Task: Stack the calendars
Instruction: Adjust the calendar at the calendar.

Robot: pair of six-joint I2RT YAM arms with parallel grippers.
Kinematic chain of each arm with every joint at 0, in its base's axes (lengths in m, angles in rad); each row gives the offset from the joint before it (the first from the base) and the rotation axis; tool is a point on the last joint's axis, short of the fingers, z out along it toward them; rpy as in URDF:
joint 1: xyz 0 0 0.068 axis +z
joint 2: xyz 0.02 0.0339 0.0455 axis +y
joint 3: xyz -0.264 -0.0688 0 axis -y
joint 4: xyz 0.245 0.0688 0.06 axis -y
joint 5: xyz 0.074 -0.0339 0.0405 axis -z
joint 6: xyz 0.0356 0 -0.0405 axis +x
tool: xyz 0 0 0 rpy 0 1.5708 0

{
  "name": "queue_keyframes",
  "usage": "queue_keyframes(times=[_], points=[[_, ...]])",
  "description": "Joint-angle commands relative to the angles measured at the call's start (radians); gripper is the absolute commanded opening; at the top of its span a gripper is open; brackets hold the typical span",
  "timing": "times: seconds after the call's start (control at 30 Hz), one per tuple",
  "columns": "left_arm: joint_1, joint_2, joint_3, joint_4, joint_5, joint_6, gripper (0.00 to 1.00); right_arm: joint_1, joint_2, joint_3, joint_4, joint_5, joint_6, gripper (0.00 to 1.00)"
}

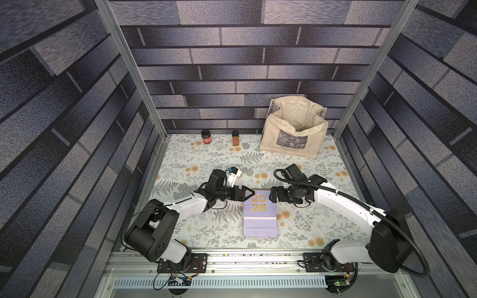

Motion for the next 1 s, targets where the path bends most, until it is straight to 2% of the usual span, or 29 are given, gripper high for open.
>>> queue_keyframes(times=[0.0, 0.3, 0.57, 0.97], points=[[-0.01, 0.018, 0.034, -0.01, 0.026, -0.011, 1.0, -0.007, -0.021, -0.018, -0.012, -0.004, 0.02, 1.0], [0.003, -0.021, 0.014, -0.045, -0.071, 0.0, 1.0, -0.007, -0.03, -0.029, -0.005, -0.007, 0.024, 1.0], [0.003, -0.018, 0.01, -0.071, -0.092, 0.018, 1.0, -0.005, -0.019, -0.039, 0.055, -0.068, 0.03, 1.0], [-0.003, 0.016, 0.03, -0.036, -0.064, 0.007, 1.0, -0.005, -0.013, -0.039, 0.061, -0.073, 0.029, 1.0]])
